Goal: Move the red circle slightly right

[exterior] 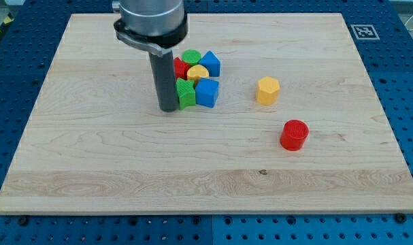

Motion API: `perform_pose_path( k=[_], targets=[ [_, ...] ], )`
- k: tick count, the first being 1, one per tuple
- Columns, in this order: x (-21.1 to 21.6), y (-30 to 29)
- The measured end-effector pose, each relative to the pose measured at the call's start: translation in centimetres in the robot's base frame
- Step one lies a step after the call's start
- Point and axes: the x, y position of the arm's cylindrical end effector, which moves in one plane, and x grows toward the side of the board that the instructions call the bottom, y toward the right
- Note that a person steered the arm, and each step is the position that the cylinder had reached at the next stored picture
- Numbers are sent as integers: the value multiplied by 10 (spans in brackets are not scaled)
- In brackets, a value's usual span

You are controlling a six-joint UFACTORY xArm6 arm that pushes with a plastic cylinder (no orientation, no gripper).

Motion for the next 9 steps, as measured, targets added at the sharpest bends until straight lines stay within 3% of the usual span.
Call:
perform_pose_path(
  k=[3, 7, 9],
  targets=[
    [62, 66],
    [79, 199],
    [76, 206]
  ],
)
